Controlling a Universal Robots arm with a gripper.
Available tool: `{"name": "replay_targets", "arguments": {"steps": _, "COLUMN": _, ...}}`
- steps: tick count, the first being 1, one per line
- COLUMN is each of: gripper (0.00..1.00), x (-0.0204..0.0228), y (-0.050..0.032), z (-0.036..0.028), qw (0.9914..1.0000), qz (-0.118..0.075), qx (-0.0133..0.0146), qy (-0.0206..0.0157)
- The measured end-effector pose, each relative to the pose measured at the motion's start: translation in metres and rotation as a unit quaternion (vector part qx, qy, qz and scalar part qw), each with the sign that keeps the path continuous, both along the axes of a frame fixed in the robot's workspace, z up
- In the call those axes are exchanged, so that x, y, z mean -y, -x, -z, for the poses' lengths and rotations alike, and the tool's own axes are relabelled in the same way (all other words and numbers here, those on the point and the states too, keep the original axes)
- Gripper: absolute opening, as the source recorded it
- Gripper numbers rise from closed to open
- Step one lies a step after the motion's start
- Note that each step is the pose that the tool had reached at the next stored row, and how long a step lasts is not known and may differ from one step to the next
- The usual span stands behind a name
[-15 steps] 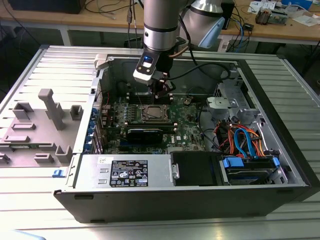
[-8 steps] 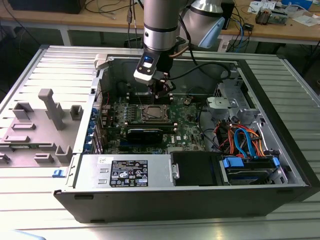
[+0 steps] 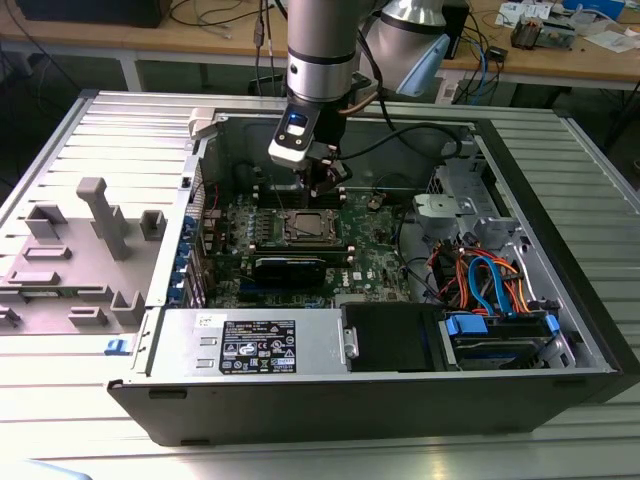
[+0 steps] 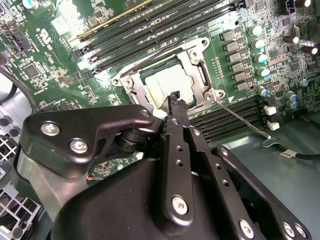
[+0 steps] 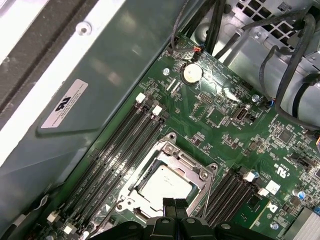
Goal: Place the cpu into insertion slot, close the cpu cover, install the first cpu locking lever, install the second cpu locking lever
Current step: 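Install the first cpu locking lever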
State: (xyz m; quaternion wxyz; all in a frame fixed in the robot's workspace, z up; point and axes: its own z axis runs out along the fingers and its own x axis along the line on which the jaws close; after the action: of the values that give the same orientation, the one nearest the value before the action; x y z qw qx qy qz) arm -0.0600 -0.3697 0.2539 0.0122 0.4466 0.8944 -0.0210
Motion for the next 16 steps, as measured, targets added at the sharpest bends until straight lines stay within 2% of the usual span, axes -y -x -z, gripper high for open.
{"name": "replay_targets", "arguments": {"steps": 16, "gripper": 0.11, "x": 0.0, "y": 0.0, "z": 0.0, "qw": 0.99987, "qz": -0.016, "qx": 0.0, "qy": -0.001}}
